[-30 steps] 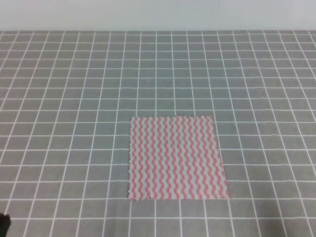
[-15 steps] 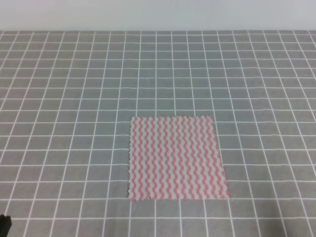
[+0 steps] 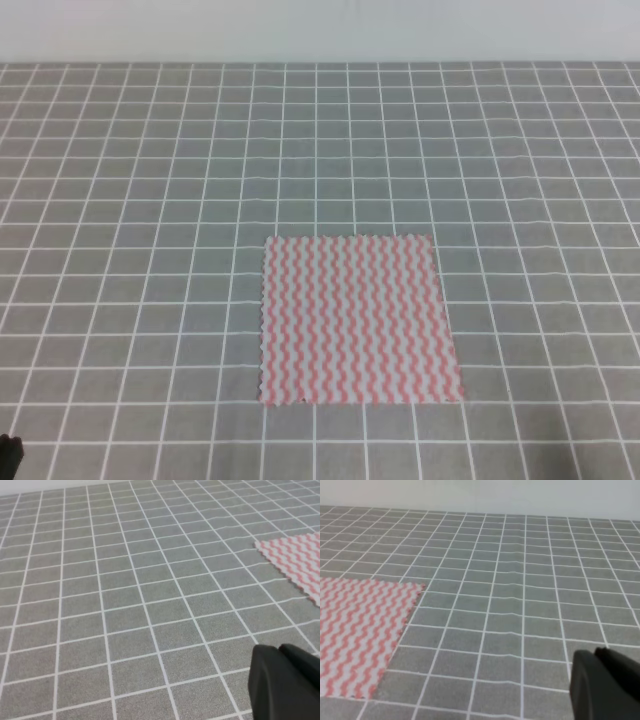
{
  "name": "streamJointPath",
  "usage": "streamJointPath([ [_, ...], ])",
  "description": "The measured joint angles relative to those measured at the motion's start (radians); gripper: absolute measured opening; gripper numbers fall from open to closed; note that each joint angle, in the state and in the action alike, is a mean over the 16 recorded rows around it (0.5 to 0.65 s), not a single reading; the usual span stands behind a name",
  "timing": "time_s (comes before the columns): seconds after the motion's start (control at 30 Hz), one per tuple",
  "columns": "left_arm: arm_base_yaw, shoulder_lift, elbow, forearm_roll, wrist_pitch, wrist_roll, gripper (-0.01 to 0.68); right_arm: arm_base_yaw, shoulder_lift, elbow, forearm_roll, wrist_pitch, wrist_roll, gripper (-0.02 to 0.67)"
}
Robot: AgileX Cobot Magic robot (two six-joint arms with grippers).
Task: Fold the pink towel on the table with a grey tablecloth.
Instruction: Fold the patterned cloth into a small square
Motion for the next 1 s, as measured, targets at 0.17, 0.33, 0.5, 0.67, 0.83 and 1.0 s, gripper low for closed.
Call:
streamJointPath([
  [0.17, 0.000, 0.002, -0.002, 0.000, 0.000, 0.000, -0.002, 0.000, 0.005, -0.004, 0.000, 0.008, 0.000, -0.017],
  [0.33, 0.000, 0.000, 0.000, 0.000, 0.001, 0.000, -0.002, 0.000, 0.004, -0.002, -0.001, 0.009, 0.000, -0.016],
  [0.5, 0.000, 0.000, 0.000, 0.000, 0.001, 0.000, -0.002, 0.006, 0.005, -0.006, -0.001, 0.011, 0.000, -0.017],
  [0.67, 0.000, 0.000, 0.000, 0.000, 0.001, 0.000, -0.002, 0.016, 0.005, -0.004, 0.000, 0.010, 0.000, -0.017],
  [0.83, 0.000, -0.002, 0.002, 0.000, 0.000, -0.001, -0.002, 0.027, 0.005, -0.006, 0.000, 0.010, 0.000, -0.017],
  [1.0, 0.000, 0.002, -0.002, 0.000, 0.001, -0.001, -0.002, 0.033, 0.004, -0.002, 0.002, 0.006, 0.001, -0.016],
])
